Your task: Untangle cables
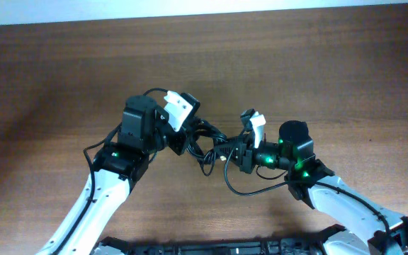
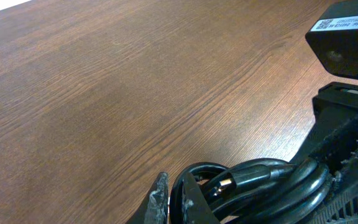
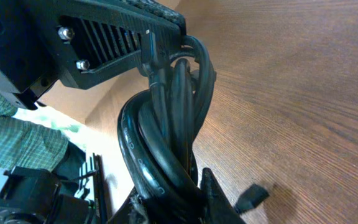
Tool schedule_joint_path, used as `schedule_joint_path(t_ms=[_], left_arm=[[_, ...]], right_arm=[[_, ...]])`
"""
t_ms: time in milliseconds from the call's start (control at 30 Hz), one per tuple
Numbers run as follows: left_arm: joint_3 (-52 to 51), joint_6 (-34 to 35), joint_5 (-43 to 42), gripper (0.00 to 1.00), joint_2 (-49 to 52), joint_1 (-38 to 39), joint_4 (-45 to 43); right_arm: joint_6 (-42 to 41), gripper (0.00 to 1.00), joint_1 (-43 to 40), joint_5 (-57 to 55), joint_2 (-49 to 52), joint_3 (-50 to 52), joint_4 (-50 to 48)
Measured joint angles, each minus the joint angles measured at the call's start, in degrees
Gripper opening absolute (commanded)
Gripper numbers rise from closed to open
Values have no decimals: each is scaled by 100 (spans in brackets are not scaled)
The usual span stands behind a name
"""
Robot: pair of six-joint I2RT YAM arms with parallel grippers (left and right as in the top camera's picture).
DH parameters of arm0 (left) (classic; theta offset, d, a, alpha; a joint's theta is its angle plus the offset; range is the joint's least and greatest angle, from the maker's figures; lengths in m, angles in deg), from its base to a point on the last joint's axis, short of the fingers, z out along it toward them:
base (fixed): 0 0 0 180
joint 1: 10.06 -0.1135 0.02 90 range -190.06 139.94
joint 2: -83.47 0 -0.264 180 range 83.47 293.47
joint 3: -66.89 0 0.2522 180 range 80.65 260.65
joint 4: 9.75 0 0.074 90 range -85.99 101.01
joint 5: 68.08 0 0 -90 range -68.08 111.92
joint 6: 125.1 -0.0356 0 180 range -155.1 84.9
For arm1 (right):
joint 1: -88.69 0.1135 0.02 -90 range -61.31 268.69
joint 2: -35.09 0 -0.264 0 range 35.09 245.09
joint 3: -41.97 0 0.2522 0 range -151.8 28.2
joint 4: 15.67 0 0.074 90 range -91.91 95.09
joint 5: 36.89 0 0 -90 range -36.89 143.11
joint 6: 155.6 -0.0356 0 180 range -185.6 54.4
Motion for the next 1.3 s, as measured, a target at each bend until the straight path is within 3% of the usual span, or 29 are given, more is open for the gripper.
schedule_joint_path(t_ms=[33, 167, 233, 300, 333, 467, 500, 567, 600, 800, 900, 967, 1100, 1133, 1167, 1233, 1300], left_arm=[[0, 0, 9, 0, 2, 0, 15], [0, 4, 212, 0, 33, -7, 160], [0, 149, 778, 0, 48, -39, 240], [0, 199, 1010, 0, 50, -50, 337], [0, 201, 1023, 0, 55, -50, 345], [0, 249, 975, 0, 55, -61, 350], [0, 260, 973, 0, 55, -61, 348], [0, 264, 855, 0, 55, -61, 321], [0, 304, 813, 0, 55, -61, 289], [428, 1733, 590, 0, -168, -201, 181], [450, 2111, 61, 0, -400, -201, 195], [459, 2197, -262, 0, -409, -201, 306], [459, 2236, -566, 0, -409, -201, 376], [459, 2236, -555, 7, -409, -201, 374], [459, 2236, -446, 25, -411, -201, 374], [459, 2208, -313, 75, -411, -216, 385], [494, 1703, -315, 80, -417, -216, 616]], right_arm=[[-11, 21, 0, 20, 0, 0, -4], [15, 22, 0, 142, 0, 0, -48], [13, 7, 0, 216, 0, 0, -61], [22, 8, 2, 258, -2, -2, -83], [17, 20, 0, 260, -2, -2, -74], [17, 43, 4, 26, -2, -2, 140], [13, 54, 4, -98, -2, -2, 208], [63, 94, 4, -262, -2, -2, 236], [133, 98, 4, -286, -2, -11, 380], [778, 99, 520, -1019, -2, -11, 579], [833, 96, 579, -1464, -4, -2, -142], [861, 85, 586, -1670, -4, -2, -356], [901, 16, 595, -2026, -2, -2, -435], [911, 4, 595, -2020, -2, -2, -385], [909, 4, 595, -1937, -2, -2, -339], [914, 4, 595, -1620, -2, -2, -205], [925, 4, 595, -1353, -2, -4, 177]])
